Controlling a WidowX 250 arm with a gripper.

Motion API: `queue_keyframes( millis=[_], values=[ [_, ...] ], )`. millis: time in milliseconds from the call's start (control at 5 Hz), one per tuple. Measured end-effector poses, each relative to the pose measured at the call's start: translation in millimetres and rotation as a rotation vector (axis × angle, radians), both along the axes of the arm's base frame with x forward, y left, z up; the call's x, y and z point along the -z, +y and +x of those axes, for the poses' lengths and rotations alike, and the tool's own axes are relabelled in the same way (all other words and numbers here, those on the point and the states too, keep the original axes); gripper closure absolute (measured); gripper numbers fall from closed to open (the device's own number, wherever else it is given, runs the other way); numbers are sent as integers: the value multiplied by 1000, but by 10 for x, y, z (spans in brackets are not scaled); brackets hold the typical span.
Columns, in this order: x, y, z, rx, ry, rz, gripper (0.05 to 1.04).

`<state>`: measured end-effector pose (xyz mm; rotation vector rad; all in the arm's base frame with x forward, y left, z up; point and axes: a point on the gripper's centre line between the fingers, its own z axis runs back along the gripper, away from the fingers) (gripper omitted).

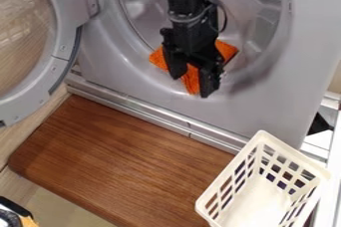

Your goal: Move the orange cloth and put it on top of the table

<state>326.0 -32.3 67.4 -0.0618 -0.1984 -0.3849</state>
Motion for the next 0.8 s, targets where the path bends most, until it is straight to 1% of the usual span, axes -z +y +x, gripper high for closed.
queue_keyframes(
  millis=[200, 400, 600, 800],
  values=[
    [-82, 62, 201, -4, -90, 66, 83],
    [-76, 20, 303, 22, -112, 145, 83],
    [-76, 108, 343, -7, -129, 162, 83],
    [120, 306, 365, -42, -79, 172, 83]
  ],
)
